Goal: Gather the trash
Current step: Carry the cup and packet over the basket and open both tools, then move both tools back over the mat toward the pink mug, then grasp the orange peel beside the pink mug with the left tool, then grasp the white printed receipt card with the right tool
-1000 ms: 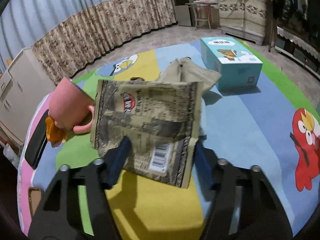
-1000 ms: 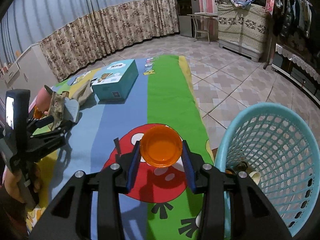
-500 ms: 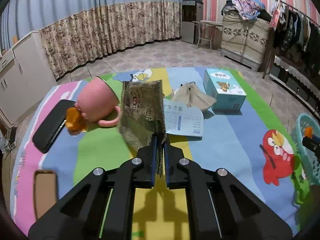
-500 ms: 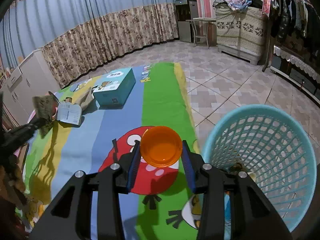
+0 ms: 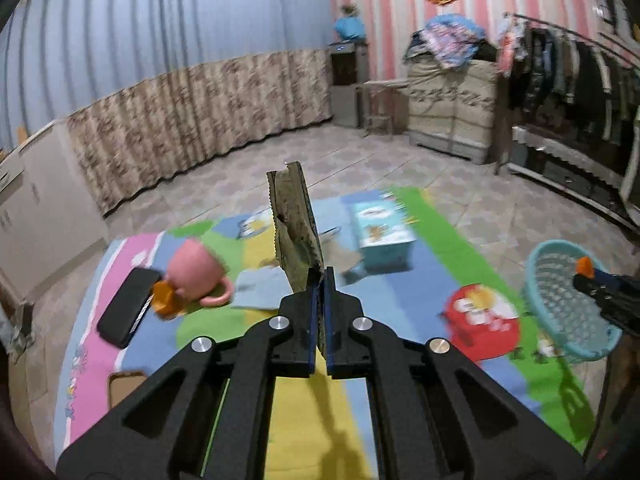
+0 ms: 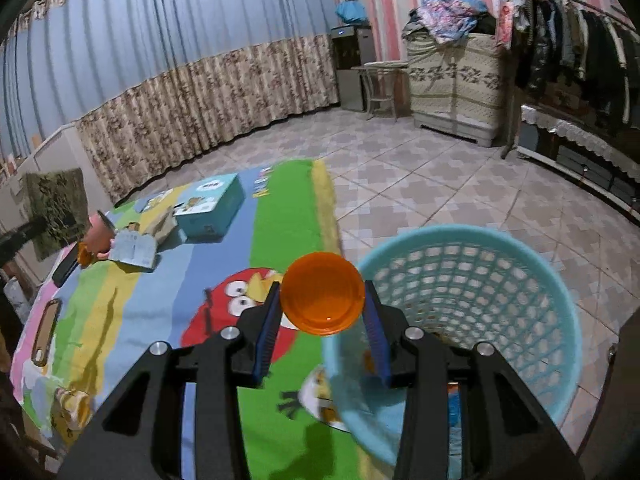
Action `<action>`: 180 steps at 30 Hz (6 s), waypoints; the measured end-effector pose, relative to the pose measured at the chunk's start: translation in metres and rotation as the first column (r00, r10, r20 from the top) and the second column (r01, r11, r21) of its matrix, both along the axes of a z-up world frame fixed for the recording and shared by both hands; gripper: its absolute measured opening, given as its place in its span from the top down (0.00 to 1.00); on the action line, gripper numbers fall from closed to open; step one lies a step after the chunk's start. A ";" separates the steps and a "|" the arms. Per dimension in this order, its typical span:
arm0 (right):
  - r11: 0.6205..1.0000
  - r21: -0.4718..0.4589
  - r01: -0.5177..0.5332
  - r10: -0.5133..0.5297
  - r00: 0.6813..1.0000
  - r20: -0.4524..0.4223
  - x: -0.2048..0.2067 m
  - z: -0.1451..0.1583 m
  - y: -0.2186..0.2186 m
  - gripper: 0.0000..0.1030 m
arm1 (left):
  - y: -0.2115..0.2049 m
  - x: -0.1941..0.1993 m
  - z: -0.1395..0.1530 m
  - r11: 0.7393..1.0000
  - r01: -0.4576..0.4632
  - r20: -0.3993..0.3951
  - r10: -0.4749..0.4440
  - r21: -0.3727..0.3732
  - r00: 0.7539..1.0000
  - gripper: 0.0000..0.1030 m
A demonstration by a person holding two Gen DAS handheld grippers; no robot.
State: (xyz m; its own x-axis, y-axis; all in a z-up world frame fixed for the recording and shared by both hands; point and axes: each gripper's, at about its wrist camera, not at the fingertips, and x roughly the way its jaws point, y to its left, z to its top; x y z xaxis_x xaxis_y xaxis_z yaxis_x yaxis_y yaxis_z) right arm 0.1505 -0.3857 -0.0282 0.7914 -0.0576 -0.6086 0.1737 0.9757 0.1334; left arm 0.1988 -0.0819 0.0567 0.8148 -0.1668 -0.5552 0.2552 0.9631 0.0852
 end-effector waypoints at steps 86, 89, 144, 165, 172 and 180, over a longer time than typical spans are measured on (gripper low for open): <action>0.958 -0.036 0.285 -0.287 0.956 -0.065 0.021 -0.035 -0.072 0.09 | -0.118 0.010 -0.053 0.987 0.130 0.032 -0.128 -0.099 0.991 0.06; 0.965 -0.034 0.258 -0.260 0.964 -0.050 0.025 -0.030 -0.055 0.08 | -0.101 0.012 -0.054 0.989 0.099 0.033 -0.096 -0.109 0.995 0.05; 0.988 -0.075 -0.133 0.120 0.981 -0.154 0.138 -0.038 0.169 0.08 | 0.226 0.191 -0.145 0.972 -0.235 -0.327 0.216 -0.020 0.920 0.40; 0.974 -0.102 -0.203 0.185 0.970 -0.157 0.152 -0.034 0.213 0.08 | 0.234 0.166 -0.131 0.972 -0.232 -0.242 0.217 -0.036 0.946 0.66; 0.943 -0.163 -0.290 0.261 0.948 -0.180 0.161 -0.044 0.253 0.08 | 0.244 0.149 -0.117 0.965 -0.258 -0.178 0.248 -0.037 0.952 0.66; 0.908 -0.247 -0.340 0.287 0.931 -0.228 0.183 -0.052 0.285 0.08 | 0.255 0.147 -0.112 0.959 -0.279 -0.160 0.269 -0.048 0.950 0.66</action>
State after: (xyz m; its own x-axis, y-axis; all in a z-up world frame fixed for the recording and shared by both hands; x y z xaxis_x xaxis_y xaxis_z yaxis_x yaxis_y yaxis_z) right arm 0.3331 -0.1007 -0.0804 0.6733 -0.0123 -0.7392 -0.1519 0.9762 -0.1546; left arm 0.3461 0.1733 -0.0550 0.7427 0.0087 -0.6696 -0.0147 0.9999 -0.0034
